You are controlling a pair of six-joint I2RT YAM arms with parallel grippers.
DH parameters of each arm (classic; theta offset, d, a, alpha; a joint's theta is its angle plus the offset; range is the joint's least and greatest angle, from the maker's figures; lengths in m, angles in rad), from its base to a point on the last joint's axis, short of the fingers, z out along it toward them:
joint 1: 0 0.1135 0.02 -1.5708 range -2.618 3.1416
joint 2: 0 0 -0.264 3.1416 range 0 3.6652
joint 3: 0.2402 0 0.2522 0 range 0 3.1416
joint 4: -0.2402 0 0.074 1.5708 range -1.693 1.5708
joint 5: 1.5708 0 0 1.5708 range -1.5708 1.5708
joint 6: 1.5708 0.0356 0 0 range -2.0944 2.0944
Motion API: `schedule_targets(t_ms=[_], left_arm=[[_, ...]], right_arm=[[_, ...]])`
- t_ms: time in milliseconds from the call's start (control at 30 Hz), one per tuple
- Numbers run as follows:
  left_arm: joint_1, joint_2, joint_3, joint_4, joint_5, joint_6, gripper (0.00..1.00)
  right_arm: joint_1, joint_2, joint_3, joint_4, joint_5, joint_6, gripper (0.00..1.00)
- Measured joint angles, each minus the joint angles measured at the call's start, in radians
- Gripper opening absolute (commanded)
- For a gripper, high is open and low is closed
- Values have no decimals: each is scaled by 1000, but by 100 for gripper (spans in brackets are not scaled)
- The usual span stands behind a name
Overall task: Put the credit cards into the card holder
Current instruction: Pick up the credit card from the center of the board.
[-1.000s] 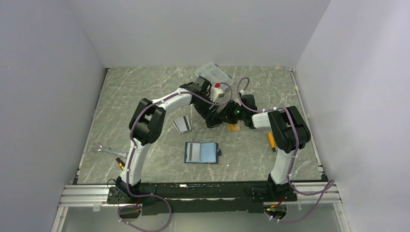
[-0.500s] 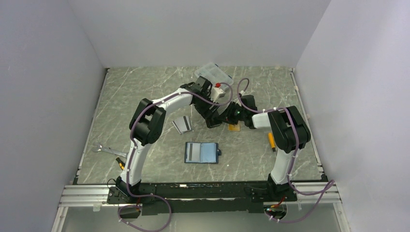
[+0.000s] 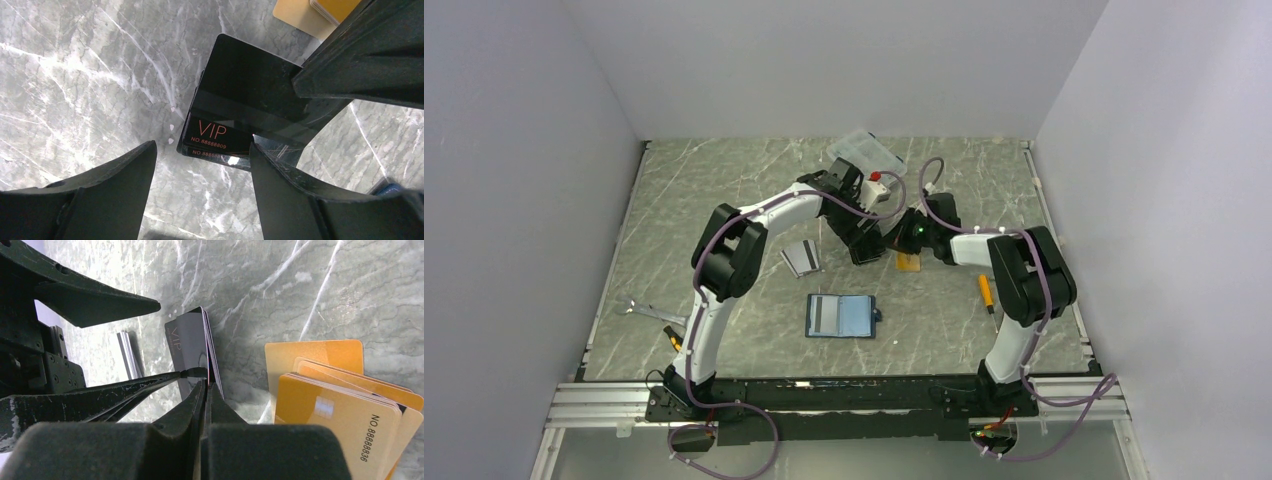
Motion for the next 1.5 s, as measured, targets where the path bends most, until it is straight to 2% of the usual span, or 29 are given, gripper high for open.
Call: schedule_targets(t_ms=[400, 467, 600, 700, 733, 800, 933, 1033, 1233, 1500], left_arm=[[23, -34, -3, -54, 43, 12, 91], [32, -77, -17, -76, 65, 11, 98], [56, -189, -54, -123, 146, 7, 99], [83, -277, -92, -161, 259, -3, 99], [97, -306, -113, -171, 314, -11, 99], [123, -350, -154, -190, 419, -34, 86], [183, -386, -235, -223, 656, -100, 72], [210, -392, -298, -208, 787, -170, 72], [216, -483, -411, -111, 919, -333, 75], [222, -613, -549, 151, 1052, -554, 71]], right_arm=[[-13, -156, -45, -95, 19, -24, 0], [-13, -211, -68, -122, 22, -25, 0], [6, -347, -122, -185, 28, -27, 0], [50, -452, -140, -235, 34, -26, 0], [65, -484, -141, -243, 34, -23, 0], [104, -562, -143, -263, 44, -17, 0], [185, -714, -156, -262, 85, 18, 0], [245, -782, -184, -245, 135, 56, 0], [362, -798, -195, -231, 241, 109, 0], [385, -771, -184, -148, 311, 152, 0]])
